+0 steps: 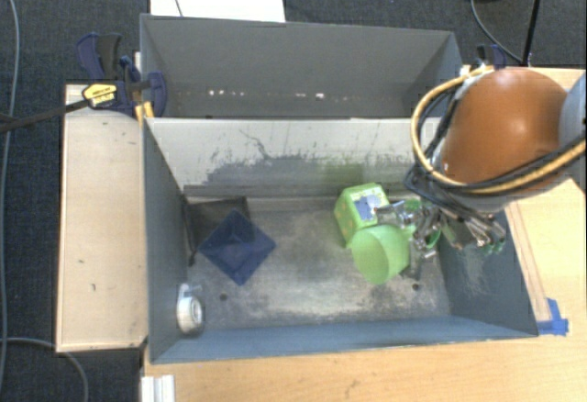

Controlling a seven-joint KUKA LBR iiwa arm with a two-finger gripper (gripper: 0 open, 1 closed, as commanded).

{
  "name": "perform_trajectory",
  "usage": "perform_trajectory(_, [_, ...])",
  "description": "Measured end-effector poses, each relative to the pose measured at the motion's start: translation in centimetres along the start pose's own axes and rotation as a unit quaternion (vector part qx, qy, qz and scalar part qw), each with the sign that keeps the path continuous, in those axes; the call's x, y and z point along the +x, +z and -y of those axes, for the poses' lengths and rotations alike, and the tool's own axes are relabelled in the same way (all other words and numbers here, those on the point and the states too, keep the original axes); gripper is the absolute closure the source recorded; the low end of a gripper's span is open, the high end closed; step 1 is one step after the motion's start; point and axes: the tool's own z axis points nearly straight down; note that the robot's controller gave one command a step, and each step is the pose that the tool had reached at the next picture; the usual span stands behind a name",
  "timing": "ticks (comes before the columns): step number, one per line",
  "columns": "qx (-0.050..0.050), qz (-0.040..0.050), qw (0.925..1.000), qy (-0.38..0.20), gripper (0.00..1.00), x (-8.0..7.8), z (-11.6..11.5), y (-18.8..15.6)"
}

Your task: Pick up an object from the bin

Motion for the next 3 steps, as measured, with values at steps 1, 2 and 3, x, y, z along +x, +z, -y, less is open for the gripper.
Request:
perform_trajectory(1, [-0.001, -0.0002, 0.9945, -0.105, 1.0, -0.1, -5.8, 7.1])
perform_trajectory(2, [-0.001, -0.0001, 0.9945, -0.105, 1.0, -0.1, -5.8, 7.0])
perform_trajectory(3, [-0.001, 0.0012, 0.993, -0.118, 1.0, -0.9, -6.2, -2.5])
